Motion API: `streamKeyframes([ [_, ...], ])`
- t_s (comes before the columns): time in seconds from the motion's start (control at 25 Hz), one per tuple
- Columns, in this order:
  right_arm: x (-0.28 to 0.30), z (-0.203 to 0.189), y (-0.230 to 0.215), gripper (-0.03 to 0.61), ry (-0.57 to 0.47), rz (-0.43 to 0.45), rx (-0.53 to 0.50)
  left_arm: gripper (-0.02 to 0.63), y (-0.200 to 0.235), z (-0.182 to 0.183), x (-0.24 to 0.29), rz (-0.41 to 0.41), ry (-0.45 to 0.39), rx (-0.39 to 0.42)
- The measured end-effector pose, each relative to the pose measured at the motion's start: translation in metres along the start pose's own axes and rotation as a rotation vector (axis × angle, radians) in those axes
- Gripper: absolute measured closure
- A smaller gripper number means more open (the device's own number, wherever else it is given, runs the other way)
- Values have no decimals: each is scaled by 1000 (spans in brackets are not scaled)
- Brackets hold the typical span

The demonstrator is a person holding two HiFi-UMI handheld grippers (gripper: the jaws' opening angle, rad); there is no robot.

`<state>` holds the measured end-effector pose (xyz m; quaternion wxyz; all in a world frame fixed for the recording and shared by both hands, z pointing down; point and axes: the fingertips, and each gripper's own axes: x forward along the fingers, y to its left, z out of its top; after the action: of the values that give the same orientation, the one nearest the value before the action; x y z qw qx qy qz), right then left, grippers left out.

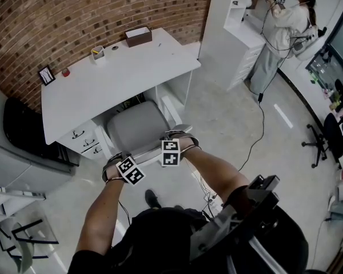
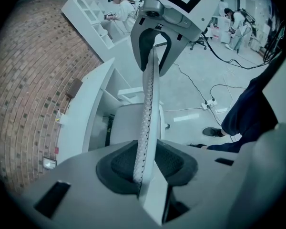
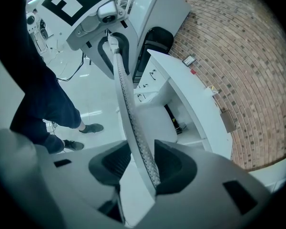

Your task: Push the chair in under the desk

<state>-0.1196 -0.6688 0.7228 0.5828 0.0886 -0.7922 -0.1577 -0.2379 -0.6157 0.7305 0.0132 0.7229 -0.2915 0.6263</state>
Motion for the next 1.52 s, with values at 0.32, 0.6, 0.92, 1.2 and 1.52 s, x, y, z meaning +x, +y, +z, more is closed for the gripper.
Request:
streamKeyframes([
  [0.32,3,-2,-7,414,3,-1,-4,502,3,4,3,-14,-11,0],
  [0.6,-1,0,-6,391,-28,-38,44,487,3,3,-8,-14,-85,-50],
  [0.92,-48,-6,-3,376,-185,-86,282,500,-11,19,-62,74,-247,-115],
  [1.2,-93,-15,19,420,-320,-124,467,537,-42,31,-120,110,-520,-415],
  [1.52,-148,-30,34,472,-473,-174,615,604,-73,22,-182,163,-707,-755],
])
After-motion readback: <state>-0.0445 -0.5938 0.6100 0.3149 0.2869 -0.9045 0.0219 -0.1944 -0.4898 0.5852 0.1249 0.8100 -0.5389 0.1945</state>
